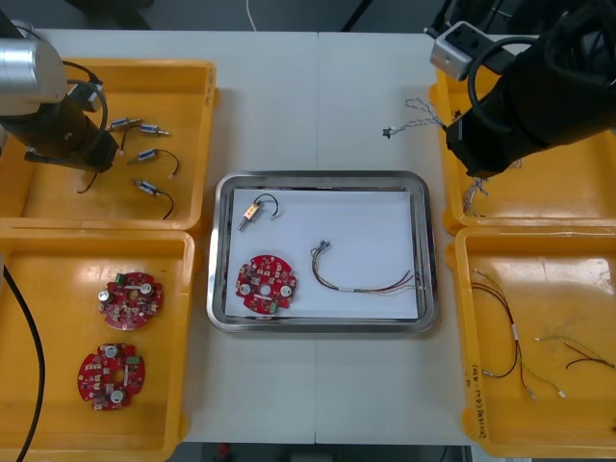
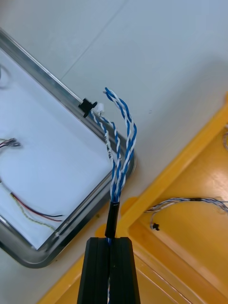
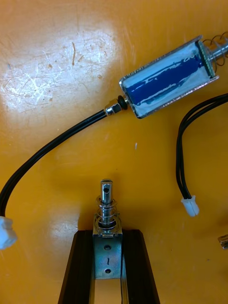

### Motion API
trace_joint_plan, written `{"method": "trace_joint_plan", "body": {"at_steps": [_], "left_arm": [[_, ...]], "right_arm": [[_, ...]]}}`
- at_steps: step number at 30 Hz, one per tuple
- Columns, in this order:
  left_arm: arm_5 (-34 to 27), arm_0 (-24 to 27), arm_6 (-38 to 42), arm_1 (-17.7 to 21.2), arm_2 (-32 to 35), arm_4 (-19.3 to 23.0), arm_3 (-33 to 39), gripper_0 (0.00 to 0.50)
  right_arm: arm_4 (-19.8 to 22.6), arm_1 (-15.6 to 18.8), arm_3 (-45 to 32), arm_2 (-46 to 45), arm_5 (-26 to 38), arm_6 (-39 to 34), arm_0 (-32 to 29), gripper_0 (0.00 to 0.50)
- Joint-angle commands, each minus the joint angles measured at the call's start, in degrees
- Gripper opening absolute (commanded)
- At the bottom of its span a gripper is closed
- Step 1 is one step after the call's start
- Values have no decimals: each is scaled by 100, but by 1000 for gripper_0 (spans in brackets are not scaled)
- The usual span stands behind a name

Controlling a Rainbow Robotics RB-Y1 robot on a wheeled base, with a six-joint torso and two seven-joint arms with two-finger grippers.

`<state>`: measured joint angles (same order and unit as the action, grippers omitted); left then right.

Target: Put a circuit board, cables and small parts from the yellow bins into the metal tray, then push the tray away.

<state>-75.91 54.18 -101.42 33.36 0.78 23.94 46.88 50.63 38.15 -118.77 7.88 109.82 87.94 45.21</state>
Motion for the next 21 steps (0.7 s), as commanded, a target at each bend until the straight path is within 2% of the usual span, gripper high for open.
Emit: {"method": "trace_joint_plan", "body": {"at_steps": [1,9,16,21], "left_arm": [[41,268,-431,-57,-25,-30,32,0],[-90,277,-440,4,63,-92,129,0],[-451,268,-431,101,151,-109,392,0],[-670,268,-396,136,212,-127,594,0]], "right_arm": [[34,166,-164,495,18,645,163,0],[-528,-282,-94,1119,18,1603,409,0],[-757,-660,302,1638,18,2218,612,0],[-774,-712,557,1919,18,2640,629,0]]}}
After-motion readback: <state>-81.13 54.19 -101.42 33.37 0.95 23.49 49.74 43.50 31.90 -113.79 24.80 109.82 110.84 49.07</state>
